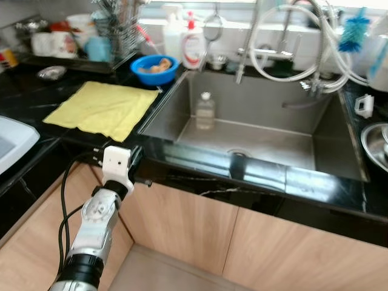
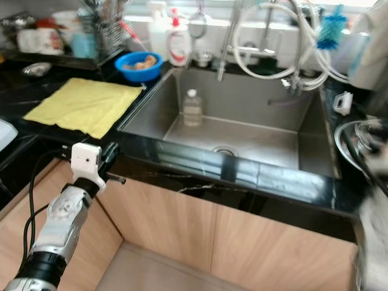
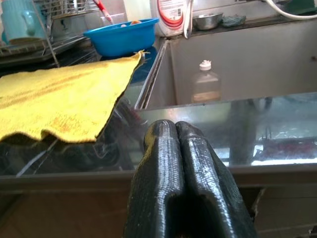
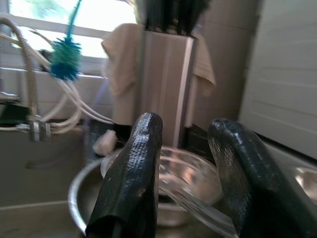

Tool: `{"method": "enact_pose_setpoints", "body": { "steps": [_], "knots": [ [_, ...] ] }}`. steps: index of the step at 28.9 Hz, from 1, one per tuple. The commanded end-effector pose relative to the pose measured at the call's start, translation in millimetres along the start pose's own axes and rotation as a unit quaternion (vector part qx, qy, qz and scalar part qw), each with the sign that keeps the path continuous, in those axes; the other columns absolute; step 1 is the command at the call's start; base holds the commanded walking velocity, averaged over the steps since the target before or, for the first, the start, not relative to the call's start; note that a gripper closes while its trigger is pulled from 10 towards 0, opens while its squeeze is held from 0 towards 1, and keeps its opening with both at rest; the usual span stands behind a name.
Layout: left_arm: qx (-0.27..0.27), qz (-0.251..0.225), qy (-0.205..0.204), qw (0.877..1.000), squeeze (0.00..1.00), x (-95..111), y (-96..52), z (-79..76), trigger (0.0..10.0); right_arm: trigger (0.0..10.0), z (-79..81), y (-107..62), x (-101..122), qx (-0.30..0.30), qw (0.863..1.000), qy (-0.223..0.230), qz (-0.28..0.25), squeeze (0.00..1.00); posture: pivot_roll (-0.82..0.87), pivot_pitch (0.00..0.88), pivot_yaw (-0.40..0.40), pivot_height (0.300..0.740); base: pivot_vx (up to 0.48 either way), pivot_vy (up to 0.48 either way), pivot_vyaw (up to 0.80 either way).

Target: Kitchen organization

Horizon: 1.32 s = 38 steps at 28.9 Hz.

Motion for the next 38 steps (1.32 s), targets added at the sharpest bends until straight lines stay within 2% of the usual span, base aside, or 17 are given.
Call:
{"method": "enact_pose_setpoints", "body": {
  "steps": [1, 3, 5, 7, 14, 15, 16, 18, 25, 29, 38],
  "knots": [
    [-0.006, 0.005, 0.003, 1.0, 0.0, -0.1, 1.8, -1.3, 10.0, 10.0, -1.8, -1.5, 16.3, -0.009, 1.0, 0.012, -0.024, 1.0, -0.05, 0.0, 0.061, 0.74, 0.0, 0.0, 0.0],
    [-0.006, 0.005, 0.003, 1.0, 0.0, -0.1, 1.9, -1.3, 10.0, 10.0, -1.9, -1.6, 16.5, -0.009, 1.0, 0.012, -0.023, 1.0, -0.05, 0.0, 0.061, 0.74, 0.0, 0.0, 0.0],
    [-0.008, 0.005, 0.004, 1.0, 0.0, 0.3, 1.8, -1.4, 10.0, 10.0, 3.4, -12.6, -1.5, -0.02, 0.999, 0.022, 0.016, 1.0, -0.04, 0.0, 0.064, 0.74, 0.0, 0.0, 0.0],
    [-0.009, 0.005, 0.006, 1.0, 0.0, 0.6, 1.6, -0.8, 10.0, 10.0, 3.5, -17.4, -8.9, -0.035, 0.998, 0.036, 0.034, 1.0, -0.04, 0.0, 0.066, 0.74, 0.0, 0.0, 0.0],
    [-0.009, 0.006, 0.008, 1.0, 0.0, 0.4, 0.8, 0.9, 10.0, 10.0, 7.0, -15.1, -11.6, -0.037, 0.996, 0.058, 0.05, 1.0, -0.04, 0.0, 0.067, 0.74, 0.0, 0.0, 0.0],
    [-0.009, 0.005, 0.007, 1.0, 0.0, 0.6, 0.8, -1.1, 10.0, 10.0, 17.4, -13.6, -15.0, -0.026, 0.996, 0.066, 0.06, 0.0, -0.03, 0.0, 0.065, 0.74, 0.0, 0.0, 0.0],
    [-0.01, 0.005, 0.007, 1.0, 0.0, 0.6, 0.6, -2.0, 10.0, 10.0, 23.2, -12.5, -16.5, -0.019, 0.995, 0.07, 0.065, 0.0, -0.03, 0.0, 0.065, 0.74, 0.0, 0.0, 0.0],
    [-0.011, 0.005, 0.007, 1.0, 0.0, 0.6, 0.4, -2.0, 10.0, 10.0, 24.9, -11.6, -17.7, -0.016, 0.995, 0.071, 0.071, 0.0, -0.03, 0.0, 0.063, 0.74, 0.0, 0.0, 0.0],
    [-0.009, 0.004, 0.009, 1.0, 0.0, 0.6, -0.5, -1.2, 10.0, 10.0, 22.5, -8.4, -22.9, -0.027, 0.993, 0.07, 0.089, 0.0, -0.03, 0.0, 0.059, 0.74, 0.0, 0.0, 0.0],
    [-0.009, 0.004, 0.008, 1.0, 0.0, 0.3, -1.0, -2.0, 10.0, 10.0, 15.3, -3.2, -20.7, -0.05, 0.993, 0.071, 0.084, 0.0, -0.03, 0.0, 0.056, 0.74, 0.0, 0.0, 0.0],
    [-0.009, 0.003, 0.007, 1.0, 0.0, 0.7, -0.7, -1.9, 10.0, 10.0, 3.5, -2.6, -14.1, -0.087, 0.991, 0.066, 0.073, 0.0, -0.03, 0.0, 0.056, 0.74, 0.0, 0.0, 0.0]
  ]
}}
Point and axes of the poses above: a point about 5 cm out from each wrist's last joint towards the gripper, its own y axis pointing out of the wrist towards the gripper, its own x axis along the axis of the wrist's last joint, z = x × y, the point moved 2 cm from there along y, pointing out of the wrist towards the gripper, and after that the axes turned 2 degrees about y, right-handed, at the moved point
